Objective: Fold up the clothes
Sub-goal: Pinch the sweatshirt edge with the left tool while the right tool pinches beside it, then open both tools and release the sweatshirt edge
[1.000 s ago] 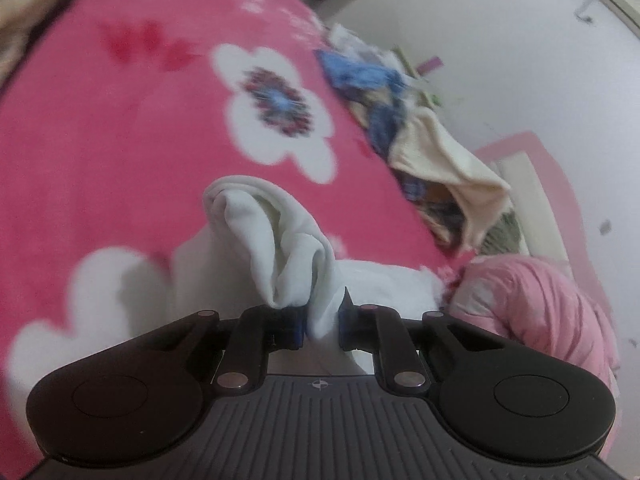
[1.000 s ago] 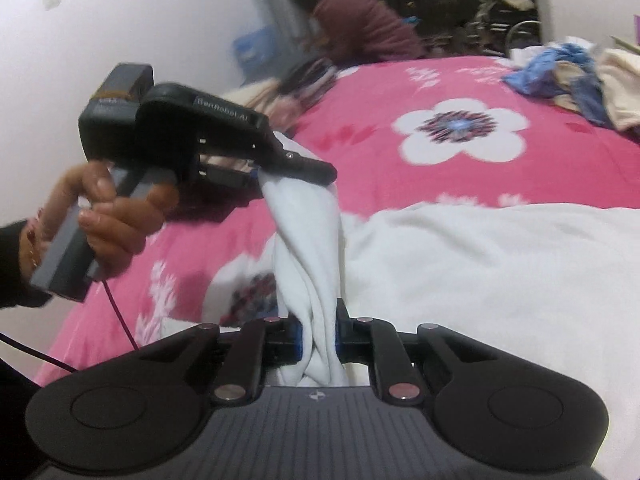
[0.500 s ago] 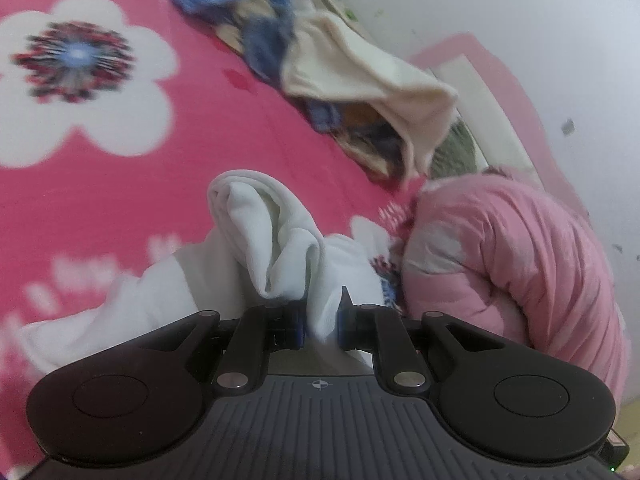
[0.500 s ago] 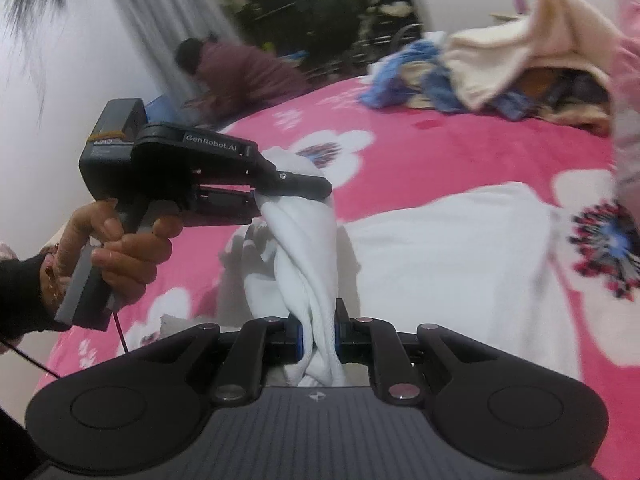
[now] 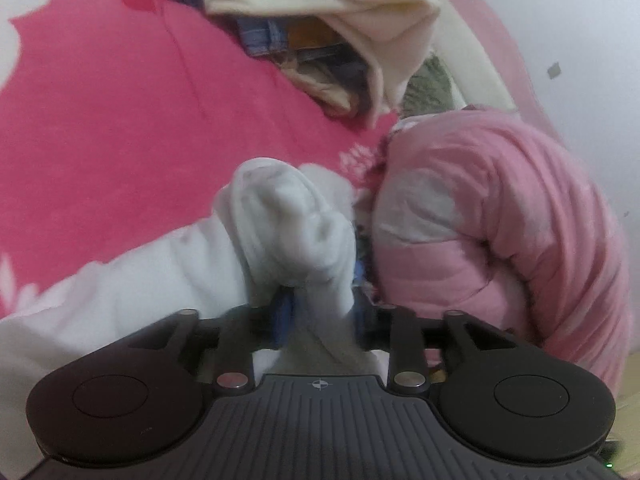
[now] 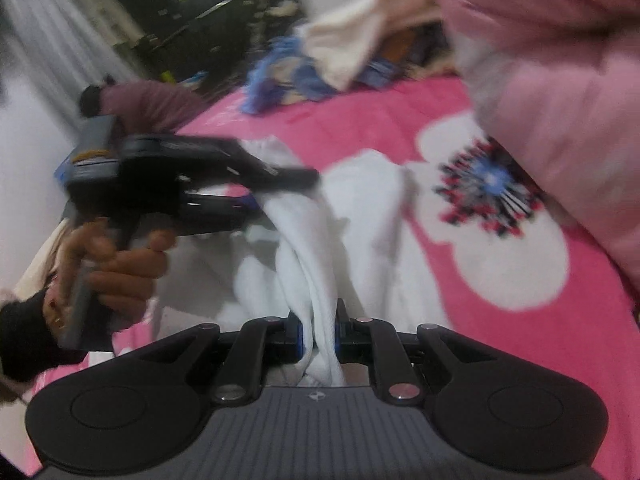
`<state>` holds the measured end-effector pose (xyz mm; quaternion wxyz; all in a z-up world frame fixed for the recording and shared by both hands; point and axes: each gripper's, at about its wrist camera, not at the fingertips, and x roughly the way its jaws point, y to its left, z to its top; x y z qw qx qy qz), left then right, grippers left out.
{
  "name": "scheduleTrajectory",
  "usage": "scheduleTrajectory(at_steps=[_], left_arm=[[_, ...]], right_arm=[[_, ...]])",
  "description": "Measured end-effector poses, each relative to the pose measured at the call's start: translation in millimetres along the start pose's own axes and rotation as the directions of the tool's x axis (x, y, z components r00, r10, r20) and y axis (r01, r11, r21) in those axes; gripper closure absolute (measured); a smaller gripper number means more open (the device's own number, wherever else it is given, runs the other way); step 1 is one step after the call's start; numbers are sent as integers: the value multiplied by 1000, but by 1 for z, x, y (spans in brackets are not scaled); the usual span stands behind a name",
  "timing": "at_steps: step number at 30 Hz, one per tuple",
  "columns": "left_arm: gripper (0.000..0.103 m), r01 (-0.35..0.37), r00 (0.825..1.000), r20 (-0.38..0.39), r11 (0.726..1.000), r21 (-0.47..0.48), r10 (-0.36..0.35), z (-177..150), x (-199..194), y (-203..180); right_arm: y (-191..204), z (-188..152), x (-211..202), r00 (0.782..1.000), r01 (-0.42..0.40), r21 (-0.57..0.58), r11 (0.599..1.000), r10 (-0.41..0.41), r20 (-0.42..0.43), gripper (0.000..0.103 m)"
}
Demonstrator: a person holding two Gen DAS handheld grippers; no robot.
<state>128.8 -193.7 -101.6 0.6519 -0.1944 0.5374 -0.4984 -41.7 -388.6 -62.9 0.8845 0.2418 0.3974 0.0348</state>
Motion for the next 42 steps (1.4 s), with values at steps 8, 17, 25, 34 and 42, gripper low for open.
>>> scheduleTrajectory(at_steps=[8,17,25,34,42], left_arm=[[56,75,993,88,997,-20,-73,7,-52,9],[54,43,991,130,999,4,-44,-15,-121,32],[54,-74,997,24,987,146,71,-69,-138,31],[54,-205,978,11,950,236,209,-86,-109,28],[55,-273,959,38,884,379,280,-101,-96,21]], right_arm=[[-40,9,-9,998,66,142,988,-68,9,71],[-32,43,-43,970,180,-31,983,-172,174,65],[37,53,14,991,121,-364,924,-90,99,65],[57,86,77,994,102,-493,864,-109,14,70],[68,86,95,993,119,-604,788,-102,63,100]])
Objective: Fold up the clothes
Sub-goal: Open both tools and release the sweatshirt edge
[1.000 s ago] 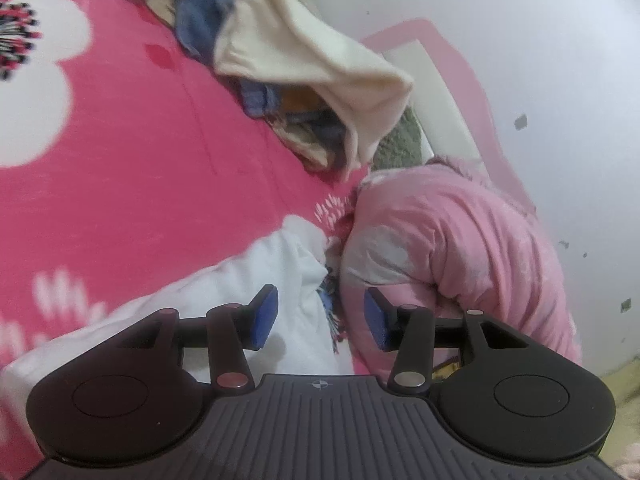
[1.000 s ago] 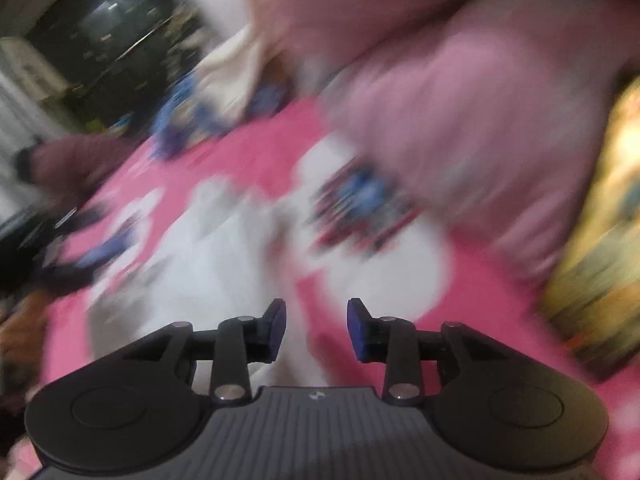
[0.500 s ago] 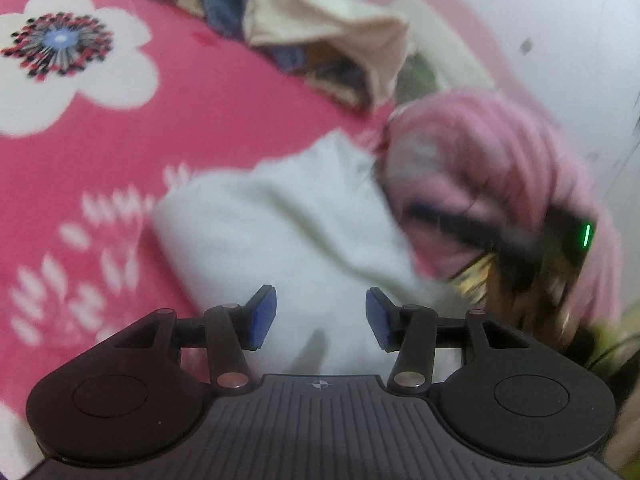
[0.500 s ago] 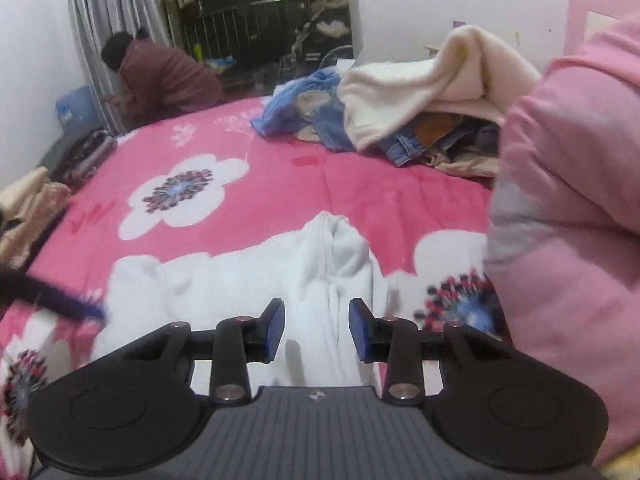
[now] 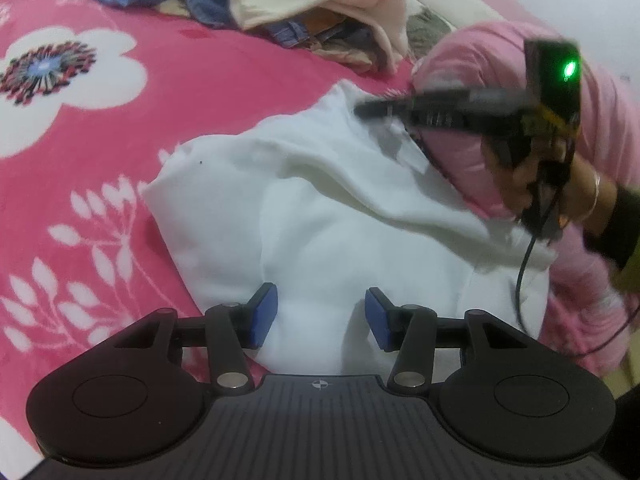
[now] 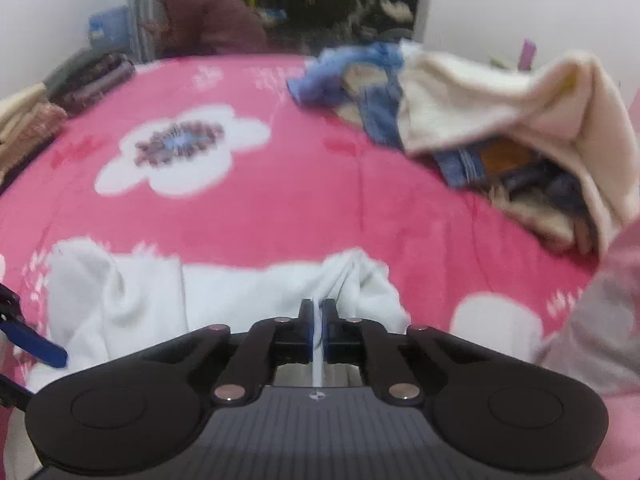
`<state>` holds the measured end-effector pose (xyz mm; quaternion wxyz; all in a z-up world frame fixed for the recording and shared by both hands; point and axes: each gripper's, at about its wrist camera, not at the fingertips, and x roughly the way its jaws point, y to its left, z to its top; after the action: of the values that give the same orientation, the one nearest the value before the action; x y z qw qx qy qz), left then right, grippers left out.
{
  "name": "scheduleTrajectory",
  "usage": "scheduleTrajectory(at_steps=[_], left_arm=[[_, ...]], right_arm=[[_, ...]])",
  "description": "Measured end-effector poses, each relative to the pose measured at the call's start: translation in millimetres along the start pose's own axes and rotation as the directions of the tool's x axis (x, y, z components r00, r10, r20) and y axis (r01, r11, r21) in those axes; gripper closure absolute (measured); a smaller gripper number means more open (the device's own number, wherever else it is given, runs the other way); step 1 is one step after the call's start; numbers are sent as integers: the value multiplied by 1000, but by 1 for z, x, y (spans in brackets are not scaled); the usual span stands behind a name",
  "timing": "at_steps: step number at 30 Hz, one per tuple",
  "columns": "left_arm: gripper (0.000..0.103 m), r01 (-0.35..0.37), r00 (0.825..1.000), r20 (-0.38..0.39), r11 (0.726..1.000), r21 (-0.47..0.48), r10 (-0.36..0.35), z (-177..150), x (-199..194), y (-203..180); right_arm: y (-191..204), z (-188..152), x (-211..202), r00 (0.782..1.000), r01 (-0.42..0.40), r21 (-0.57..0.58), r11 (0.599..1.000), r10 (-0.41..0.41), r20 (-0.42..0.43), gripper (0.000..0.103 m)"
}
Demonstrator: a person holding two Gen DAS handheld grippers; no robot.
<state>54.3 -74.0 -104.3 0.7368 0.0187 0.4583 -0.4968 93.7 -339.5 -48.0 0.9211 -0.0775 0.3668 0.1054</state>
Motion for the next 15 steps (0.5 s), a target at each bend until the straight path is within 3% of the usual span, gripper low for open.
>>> scheduleTrajectory(at_steps=[3,9,15], left_arm=[[56,-21,1000,4,998,66,21,-4,1,-6],[56,-29,999,18,991,130,27,-11,-1,-10],[56,0,1000,20,995,97,-2,-11,-4,-2]], right_arm=[[-16,4,-5,998,31,45,998,-34,56,101],[-47,-5,13,999,27,151,988,-32,28,101],[-89,-9,8,999,13,399,917,-26,26,103]])
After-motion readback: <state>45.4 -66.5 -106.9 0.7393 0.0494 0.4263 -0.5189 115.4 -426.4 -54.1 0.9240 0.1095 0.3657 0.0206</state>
